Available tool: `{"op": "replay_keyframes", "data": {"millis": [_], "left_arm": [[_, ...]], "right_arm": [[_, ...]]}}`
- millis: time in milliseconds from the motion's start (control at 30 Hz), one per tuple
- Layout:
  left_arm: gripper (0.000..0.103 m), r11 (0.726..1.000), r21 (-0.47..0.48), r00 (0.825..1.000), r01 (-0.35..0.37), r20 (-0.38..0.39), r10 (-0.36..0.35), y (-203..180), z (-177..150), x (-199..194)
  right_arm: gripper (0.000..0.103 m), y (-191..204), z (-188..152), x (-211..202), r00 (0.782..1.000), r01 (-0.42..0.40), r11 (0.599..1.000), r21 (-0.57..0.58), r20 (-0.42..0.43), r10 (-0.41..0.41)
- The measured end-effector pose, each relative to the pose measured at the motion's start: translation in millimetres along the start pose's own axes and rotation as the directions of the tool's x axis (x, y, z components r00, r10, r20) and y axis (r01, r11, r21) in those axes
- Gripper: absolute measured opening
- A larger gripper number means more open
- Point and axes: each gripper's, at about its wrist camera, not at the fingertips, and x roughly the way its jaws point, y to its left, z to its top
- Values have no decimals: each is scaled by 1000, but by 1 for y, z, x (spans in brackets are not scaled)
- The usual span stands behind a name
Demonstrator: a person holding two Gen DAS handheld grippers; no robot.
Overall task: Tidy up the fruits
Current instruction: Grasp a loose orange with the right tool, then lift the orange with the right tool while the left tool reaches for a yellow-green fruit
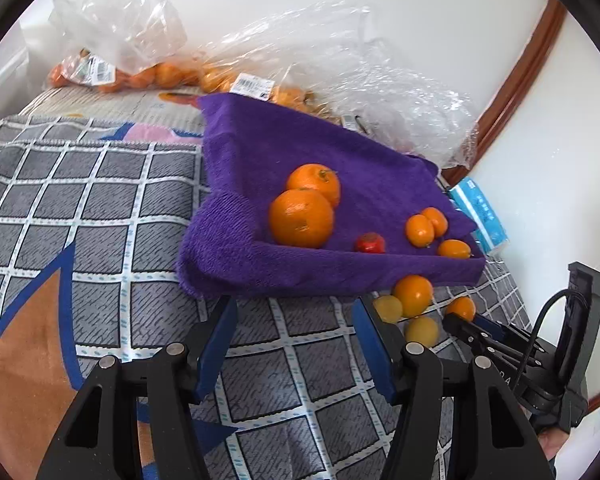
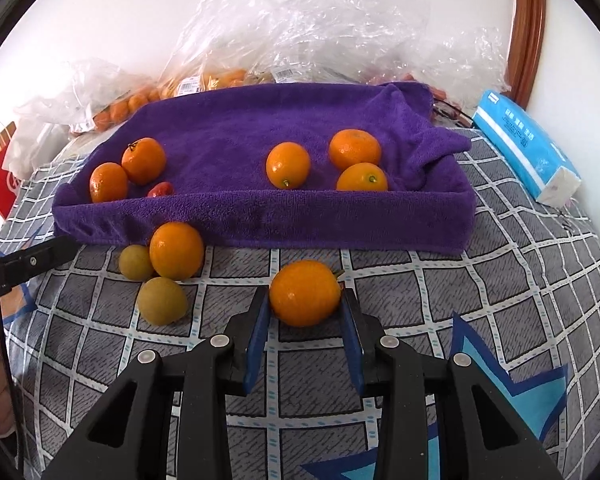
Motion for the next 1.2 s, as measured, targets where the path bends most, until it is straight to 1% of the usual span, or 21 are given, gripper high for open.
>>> {"op": "replay_keyframes", "data": {"millis": [67, 133, 167, 233, 300, 367, 400, 467, 500, 533, 600, 667, 767, 833, 900, 967, 1033, 1100, 1133, 1200], "left_arm": [[57, 999, 26, 1000, 23, 12, -24, -6, -1, -3], [55, 997, 54, 999, 53, -1, -53, -17, -2, -4], [54, 996, 62, 998, 58, -11, -57, -22, -2, -3], [51, 994, 80, 996, 75, -49, -71, -38, -2, 2], [50, 991, 116, 996, 68, -65, -60, -53, -4, 10], [48, 988, 152, 997, 40, -65, -31, -63, -6, 18], [43, 986, 167, 997, 25, -77, -12, -68, -7, 25], [40, 986, 165, 995, 27, -103, -10, -71, -8, 33], [40, 987, 157, 996, 28, -91, -14, -72, -7, 33], [39, 988, 155, 996, 13, -90, 1, -72, -6, 35], [23, 987, 162, 993, -1, -115, 20, -72, -5, 40], [23, 985, 170, 993, -5, -112, 25, -72, -5, 41], [23, 984, 174, 994, -41, -97, 59, -70, -7, 33], [23, 983, 166, 993, -79, -78, 93, -65, -9, 20], [23, 973, 170, 983, -155, -73, 169, -58, -12, 12], [23, 960, 189, 971, -208, -75, 225, -54, -14, 12], [26, 953, 212, 967, -218, -86, 240, -50, -15, 17], [31, 951, 216, 969, -223, -59, 241, -49, -13, 21], [31, 947, 220, 968, -232, -43, 247, -50, -13, 23], [25, 935, 235, 960, -267, -26, 280, -53, -12, 26]], "right_arm": [[34, -5, 0, -3, 999, -37, 999, 28, -14, 37], [34, -10, 0, -9, 998, -60, 997, 43, -1, 60], [34, -12, -2, -13, 999, -36, 999, 31, 24, 36], [34, -13, -5, -21, 996, 47, 999, -11, 75, -46], [34, -16, -9, -25, 993, 71, 997, -27, 97, -68], [34, -22, -14, -27, 993, 60, 998, -20, 107, -58], [34, -24, -14, -28, 993, 52, 999, -15, 106, -50], [34, -30, -15, -32, 992, 12, 1000, 3, 128, -12], [34, -31, -16, -33, 991, -7, 1000, 8, 133, 6], [34, -33, -16, -32, 991, -30, 999, 11, 131, 28], [34, -36, -15, -31, 991, -50, 999, 20, 122, 47], [34, -36, -14, -30, 991, -62, 998, 27, 121, 58], [34, -38, -15, -33, 987, -85, 996, 41, 139, 78], [34, -41, -15, -34, 986, -94, 994, 54, 143, 85], [34, -43, -15, -33, 987, -94, 993, 65, 140, 84], [34, -42, -15, -33, 987, -94, 993, 66, 139, 85], [34, -41, -15, -32, 987, -96, 994, 59, 138, 87], [34, -40, -15, -32, 987, -101, 994, 51, 134, 93], [34, -40, -15, -31, 987, -100, 994, 50, 132, 93], [34, -41, -15, -30, 987, -103, 993, 57, 131, 95]]}}
